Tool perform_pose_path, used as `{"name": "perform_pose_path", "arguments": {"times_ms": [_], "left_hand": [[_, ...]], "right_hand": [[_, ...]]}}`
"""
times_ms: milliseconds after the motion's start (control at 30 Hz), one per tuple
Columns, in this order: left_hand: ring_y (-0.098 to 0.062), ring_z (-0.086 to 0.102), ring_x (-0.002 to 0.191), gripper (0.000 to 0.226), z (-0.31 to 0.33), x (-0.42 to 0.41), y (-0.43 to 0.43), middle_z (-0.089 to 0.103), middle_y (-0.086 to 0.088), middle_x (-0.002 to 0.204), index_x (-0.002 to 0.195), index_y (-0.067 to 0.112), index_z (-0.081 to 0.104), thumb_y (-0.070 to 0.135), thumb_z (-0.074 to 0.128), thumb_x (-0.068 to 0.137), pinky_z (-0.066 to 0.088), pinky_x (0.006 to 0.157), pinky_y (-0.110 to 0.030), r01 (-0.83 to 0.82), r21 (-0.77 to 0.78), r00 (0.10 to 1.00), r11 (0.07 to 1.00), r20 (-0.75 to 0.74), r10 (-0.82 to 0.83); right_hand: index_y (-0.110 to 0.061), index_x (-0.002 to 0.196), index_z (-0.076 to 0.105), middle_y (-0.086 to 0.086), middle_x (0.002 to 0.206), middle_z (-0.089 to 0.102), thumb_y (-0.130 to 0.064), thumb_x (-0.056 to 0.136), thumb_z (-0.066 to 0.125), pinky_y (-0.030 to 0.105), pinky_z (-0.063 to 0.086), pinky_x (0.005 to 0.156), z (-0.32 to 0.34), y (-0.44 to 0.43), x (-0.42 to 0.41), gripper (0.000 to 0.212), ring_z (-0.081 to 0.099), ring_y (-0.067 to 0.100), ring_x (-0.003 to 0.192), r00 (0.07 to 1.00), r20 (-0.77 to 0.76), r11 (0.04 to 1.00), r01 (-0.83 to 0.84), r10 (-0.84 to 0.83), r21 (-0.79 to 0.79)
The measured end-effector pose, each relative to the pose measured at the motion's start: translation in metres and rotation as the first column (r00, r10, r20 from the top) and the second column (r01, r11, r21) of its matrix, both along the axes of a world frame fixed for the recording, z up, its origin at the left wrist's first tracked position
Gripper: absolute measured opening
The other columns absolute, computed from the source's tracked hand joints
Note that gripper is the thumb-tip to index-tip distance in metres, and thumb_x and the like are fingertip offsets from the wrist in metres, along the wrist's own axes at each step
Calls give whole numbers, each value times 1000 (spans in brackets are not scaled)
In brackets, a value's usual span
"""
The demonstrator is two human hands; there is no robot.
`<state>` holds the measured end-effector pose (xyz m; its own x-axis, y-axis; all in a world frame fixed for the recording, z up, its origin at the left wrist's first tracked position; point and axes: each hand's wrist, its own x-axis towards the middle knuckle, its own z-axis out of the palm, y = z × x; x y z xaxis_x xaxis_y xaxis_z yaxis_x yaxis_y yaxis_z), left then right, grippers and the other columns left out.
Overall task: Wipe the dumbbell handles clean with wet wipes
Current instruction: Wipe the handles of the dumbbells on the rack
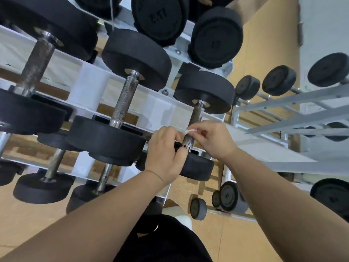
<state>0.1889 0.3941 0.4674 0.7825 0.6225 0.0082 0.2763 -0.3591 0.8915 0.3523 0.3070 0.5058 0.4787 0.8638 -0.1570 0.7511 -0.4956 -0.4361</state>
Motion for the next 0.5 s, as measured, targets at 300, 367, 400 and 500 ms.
{"name": "perform_pose_path", "arguments": {"times_ms": [300, 367, 400, 500], "left_hand": [[-18, 41, 81, 24, -1, 0, 2, 45, 3, 86, 86, 19, 44, 41, 40, 79, 37, 73, -37, 3, -34, 999, 999, -38, -4], [-17, 40, 81, 23, -2, 0, 4, 44, 5, 86, 86, 21, 43, 42, 41, 79, 35, 72, -35, 28, -51, 999, 998, -43, -30], [-16, 39, 82, 23, -2, -1, 4, 43, 6, 86, 86, 22, 42, 44, 40, 79, 34, 72, -34, 38, -63, 998, 997, -55, -42], [-16, 39, 84, 26, 1, 1, 6, 42, 6, 88, 85, 23, 41, 48, 35, 79, 32, 73, -32, 72, -77, 992, 994, -100, -80]], "right_hand": [[-22, 104, 78, -5, 89, 74, -27, 94, 66, 32, 55, 78, -7, 27, 17, 16, 66, 15, 82, 957, 88, 956, 265, -277, 127], [-23, 101, 79, -11, 82, 68, -25, 91, 70, 26, 51, 73, -5, 22, 11, 12, 60, 7, 76, 976, 30, 973, 215, -218, 81], [-24, 98, 79, -15, 78, 63, -24, 89, 73, 21, 47, 69, -3, 17, 7, 10, 57, 3, 72, 988, -23, 987, 156, -156, 39], [-20, 95, 80, -19, 74, 58, -20, 86, 77, 10, 38, 64, 0, 8, 1, 9, 54, -2, 67, 995, -100, 998, -5, -2, -68]]}}
